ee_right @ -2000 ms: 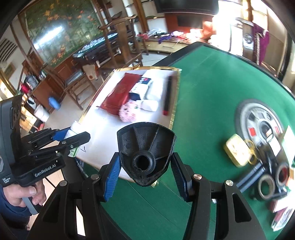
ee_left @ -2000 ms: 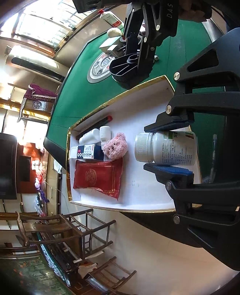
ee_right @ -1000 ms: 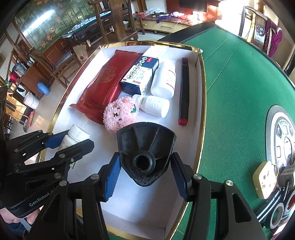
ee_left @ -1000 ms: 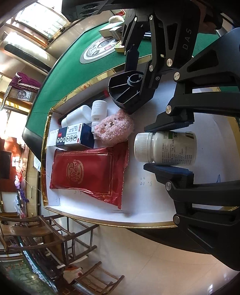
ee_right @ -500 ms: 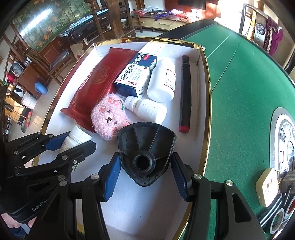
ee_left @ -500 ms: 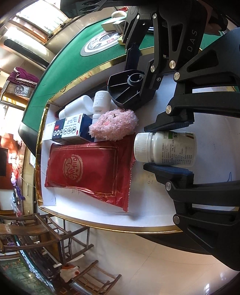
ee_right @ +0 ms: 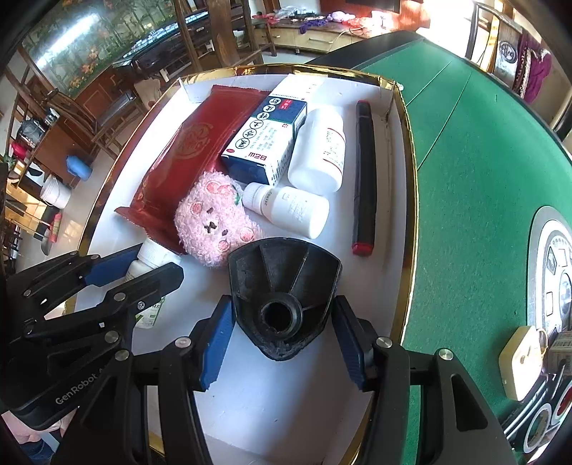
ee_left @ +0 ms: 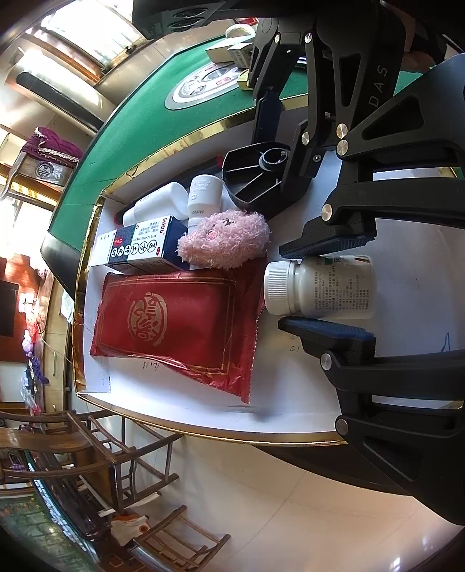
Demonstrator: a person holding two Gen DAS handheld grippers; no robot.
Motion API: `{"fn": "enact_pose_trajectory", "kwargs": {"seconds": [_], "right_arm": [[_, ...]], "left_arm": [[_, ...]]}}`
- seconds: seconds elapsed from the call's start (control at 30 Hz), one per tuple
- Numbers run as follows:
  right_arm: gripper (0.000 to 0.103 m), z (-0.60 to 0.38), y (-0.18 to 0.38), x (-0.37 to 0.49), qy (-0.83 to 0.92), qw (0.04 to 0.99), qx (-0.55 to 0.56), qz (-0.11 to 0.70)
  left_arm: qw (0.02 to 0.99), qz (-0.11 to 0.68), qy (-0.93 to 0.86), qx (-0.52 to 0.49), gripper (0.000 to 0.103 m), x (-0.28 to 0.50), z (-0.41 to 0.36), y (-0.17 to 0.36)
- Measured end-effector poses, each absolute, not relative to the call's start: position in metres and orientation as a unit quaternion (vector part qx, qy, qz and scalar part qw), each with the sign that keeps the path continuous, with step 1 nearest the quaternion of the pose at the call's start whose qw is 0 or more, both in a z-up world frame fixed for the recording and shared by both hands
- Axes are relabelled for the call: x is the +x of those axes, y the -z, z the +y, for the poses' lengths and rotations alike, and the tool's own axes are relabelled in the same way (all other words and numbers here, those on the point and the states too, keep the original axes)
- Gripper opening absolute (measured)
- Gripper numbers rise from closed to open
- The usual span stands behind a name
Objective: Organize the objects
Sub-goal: 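Open the left tool releasing the pill bottle while the right tool releases the black part in the tray, then grasp the yellow cartoon card toy with the left tool while the right tool moves toward the clear fairy pouch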
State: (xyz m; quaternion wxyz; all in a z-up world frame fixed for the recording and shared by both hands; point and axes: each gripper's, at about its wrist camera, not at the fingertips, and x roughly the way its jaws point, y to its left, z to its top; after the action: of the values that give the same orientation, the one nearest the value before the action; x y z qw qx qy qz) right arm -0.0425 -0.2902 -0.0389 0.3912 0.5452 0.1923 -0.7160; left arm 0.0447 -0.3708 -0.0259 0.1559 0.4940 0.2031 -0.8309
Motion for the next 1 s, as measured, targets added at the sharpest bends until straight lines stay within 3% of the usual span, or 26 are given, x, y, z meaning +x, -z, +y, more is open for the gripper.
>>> {"fn": "enact_pose_trajectory", "kwargs": {"seconds": [0.5,1.0], "right_arm": [[0.057,-0.246,-0.002,-0.028,0.733,0.409,0.520,0.158],[0.058,-0.065,-0.023,-0.035,0.766,0.334,0.548,0.029]], "left_arm": [[0.148,0.206,0.850,0.461,0.033,0.060,-0.348,-0.013],[0.050,0.165,0.870,0.463,0.033,0.010,-0.228,-0.043]]}}
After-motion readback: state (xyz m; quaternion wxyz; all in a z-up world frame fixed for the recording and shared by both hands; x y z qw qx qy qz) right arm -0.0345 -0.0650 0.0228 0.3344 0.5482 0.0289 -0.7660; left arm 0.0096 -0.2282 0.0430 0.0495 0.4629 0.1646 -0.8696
